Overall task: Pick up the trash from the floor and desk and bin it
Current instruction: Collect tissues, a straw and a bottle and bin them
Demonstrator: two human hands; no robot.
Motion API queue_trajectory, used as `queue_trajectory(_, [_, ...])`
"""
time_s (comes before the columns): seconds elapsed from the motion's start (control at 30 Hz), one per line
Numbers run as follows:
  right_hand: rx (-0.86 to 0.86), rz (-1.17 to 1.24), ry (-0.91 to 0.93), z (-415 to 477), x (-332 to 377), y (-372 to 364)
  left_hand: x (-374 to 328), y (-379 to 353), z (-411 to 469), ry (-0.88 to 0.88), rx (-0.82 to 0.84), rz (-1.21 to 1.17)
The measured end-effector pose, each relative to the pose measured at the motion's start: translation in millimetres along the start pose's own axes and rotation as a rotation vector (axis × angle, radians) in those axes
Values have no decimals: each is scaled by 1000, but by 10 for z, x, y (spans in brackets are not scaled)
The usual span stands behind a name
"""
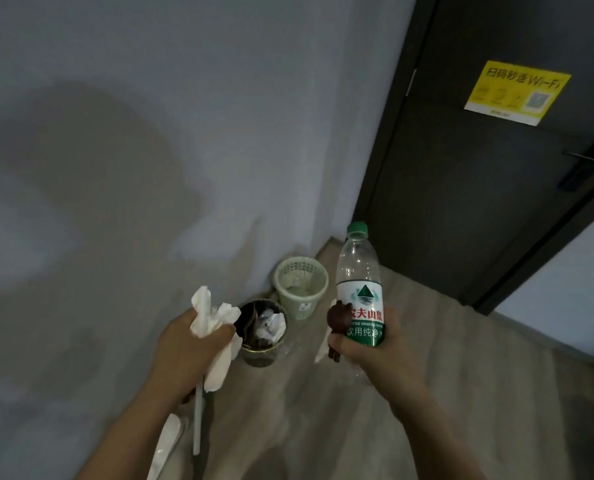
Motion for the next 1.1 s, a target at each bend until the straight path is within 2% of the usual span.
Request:
queue_trajectory(0.1, [87, 5, -8, 501, 40, -80, 17, -189, 261, 48, -38, 25])
queue_trajectory(0.3, [152, 0, -71, 1208, -55, -349, 153, -443, 860, 160, -86, 24])
queue_trajectory(0.53, [155, -50, -92, 2105, -57, -782, 276, -779, 1920, 205, -32, 52])
queue_trajectory(0.73, [247, -177, -134, 2796, -88, -1165, 338, -980, 2705, 247, 51, 43])
queue_trajectory(0.87, [282, -230, -214, 3152, -321, -1314, 550, -1187, 3048, 332, 130, 116])
queue_trajectory(1.1, [394, -293, -398, 3793, -1038, -1581, 1090, -1640, 3415, 429, 152, 335])
Point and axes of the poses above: each hand's wrist, its own z-axis towards the middle knuckle, its own y-axis out of the back of the hand, x = y × z, the point moved 6 cm from there along z, towards the middle knuckle, and after that the axes turned 5 degrees about -x, right-handed, at the moved point
